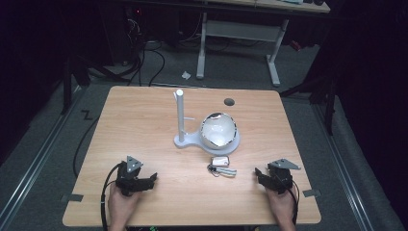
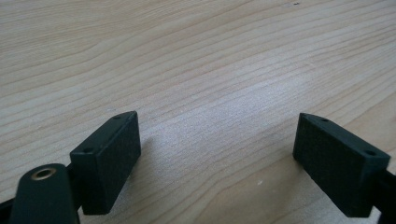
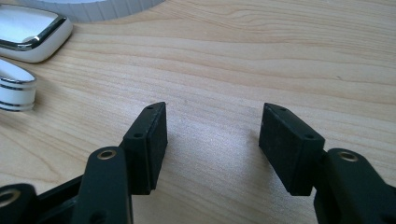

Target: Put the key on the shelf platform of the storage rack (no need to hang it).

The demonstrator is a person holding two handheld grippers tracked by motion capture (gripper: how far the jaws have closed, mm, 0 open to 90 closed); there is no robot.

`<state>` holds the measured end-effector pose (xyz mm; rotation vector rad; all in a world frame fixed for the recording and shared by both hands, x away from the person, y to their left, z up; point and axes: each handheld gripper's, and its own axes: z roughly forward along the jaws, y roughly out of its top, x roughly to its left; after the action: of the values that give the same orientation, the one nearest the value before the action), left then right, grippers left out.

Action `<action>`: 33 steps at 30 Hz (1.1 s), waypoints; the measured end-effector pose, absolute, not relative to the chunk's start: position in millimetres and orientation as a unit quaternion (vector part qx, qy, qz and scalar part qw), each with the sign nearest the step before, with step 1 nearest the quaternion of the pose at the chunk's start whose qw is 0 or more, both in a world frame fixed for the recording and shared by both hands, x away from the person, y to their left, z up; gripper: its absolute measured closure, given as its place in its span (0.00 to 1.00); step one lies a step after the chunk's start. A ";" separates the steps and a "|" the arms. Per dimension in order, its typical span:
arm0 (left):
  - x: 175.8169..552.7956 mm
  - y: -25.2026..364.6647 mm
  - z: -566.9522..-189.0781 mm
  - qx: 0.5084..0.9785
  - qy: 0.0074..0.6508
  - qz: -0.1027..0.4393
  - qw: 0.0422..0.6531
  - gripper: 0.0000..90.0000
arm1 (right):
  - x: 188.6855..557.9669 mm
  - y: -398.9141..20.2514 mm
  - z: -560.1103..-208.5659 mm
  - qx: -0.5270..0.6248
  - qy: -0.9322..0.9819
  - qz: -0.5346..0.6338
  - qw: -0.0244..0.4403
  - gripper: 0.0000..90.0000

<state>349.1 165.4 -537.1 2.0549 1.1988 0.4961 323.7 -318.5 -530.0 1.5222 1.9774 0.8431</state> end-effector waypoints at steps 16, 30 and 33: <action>349.0 165.4 -537.1 0.793 0.462 0.191 0.348 0.17 | 323.6 -318.3 -529.9 0.559 0.727 0.310 0.250 0.47; 348.8 165.2 -537.2 0.793 0.462 0.192 0.348 0.17 | 322.9 -318.1 -529.9 0.554 0.730 0.313 0.248 0.49; 348.8 165.3 -537.1 0.793 0.462 0.191 0.348 0.17 | 322.8 -318.3 -529.9 0.554 0.730 0.313 0.248 0.49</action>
<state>348.8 165.3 -537.1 2.0560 1.1968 0.4958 322.8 -318.3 -529.9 1.5112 1.9905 0.8532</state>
